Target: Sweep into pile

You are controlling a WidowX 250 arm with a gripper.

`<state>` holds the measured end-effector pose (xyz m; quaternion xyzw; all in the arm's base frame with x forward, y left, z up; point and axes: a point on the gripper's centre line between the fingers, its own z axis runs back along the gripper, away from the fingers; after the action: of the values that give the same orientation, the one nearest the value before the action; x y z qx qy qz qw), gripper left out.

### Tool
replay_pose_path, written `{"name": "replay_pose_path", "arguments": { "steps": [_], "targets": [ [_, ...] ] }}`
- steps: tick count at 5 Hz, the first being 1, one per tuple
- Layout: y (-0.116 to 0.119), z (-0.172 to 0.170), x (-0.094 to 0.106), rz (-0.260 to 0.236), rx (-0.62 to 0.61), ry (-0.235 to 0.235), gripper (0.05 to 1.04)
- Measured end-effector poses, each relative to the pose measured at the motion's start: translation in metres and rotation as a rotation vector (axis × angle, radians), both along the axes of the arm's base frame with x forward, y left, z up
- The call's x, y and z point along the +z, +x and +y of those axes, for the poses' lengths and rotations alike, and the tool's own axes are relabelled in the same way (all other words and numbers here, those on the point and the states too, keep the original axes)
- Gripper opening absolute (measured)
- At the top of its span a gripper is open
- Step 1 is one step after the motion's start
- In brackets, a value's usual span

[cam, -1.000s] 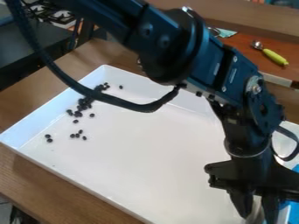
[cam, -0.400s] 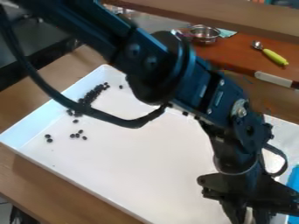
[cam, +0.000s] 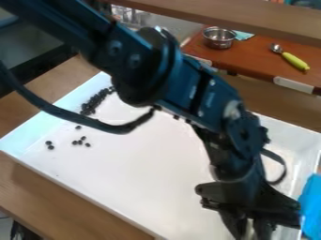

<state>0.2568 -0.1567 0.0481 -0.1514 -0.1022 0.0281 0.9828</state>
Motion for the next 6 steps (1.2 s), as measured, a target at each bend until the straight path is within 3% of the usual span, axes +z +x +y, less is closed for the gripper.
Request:
{"name": "replay_pose_path", "arguments": {
  "steps": [3, 5, 6],
  "targets": [
    [0.012, 0.092, 0.001, 0.038, 0.008, 0.099, 0.352],
    [0.033, 0.158, 0.0, 0.004, 0.031, 0.193, 0.352],
    [0.033, 0.194, 0.0, 0.001, 0.047, 0.237, 0.352]
  ]
}}
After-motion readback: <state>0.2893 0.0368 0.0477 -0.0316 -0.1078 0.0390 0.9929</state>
